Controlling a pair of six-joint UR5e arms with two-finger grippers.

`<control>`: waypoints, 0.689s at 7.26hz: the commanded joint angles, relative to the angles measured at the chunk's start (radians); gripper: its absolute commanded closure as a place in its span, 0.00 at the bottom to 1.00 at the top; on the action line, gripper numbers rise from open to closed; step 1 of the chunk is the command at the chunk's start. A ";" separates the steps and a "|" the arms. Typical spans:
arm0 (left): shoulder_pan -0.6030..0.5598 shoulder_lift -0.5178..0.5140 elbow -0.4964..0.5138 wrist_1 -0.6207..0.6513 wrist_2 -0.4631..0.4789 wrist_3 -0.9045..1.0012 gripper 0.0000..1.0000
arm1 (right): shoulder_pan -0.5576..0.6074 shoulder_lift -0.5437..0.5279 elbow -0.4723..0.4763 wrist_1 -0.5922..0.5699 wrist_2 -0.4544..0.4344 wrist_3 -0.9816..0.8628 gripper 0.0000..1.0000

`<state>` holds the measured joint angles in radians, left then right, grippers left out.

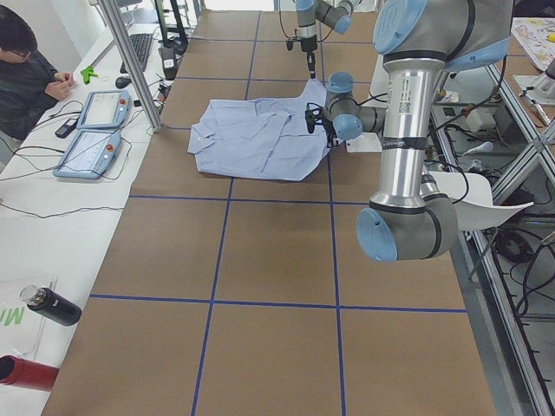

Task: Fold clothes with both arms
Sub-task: 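Lift the hem with both grippers and fold it toward the collar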

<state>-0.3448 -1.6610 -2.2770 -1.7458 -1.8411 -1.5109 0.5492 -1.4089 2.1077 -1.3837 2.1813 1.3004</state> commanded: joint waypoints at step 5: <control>-0.197 -0.077 0.109 0.000 -0.081 0.106 1.00 | 0.106 0.134 -0.135 -0.003 0.008 -0.012 1.00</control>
<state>-0.5198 -1.7412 -2.1719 -1.7463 -1.9136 -1.4115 0.6341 -1.2886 1.9801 -1.3862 2.1816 1.2874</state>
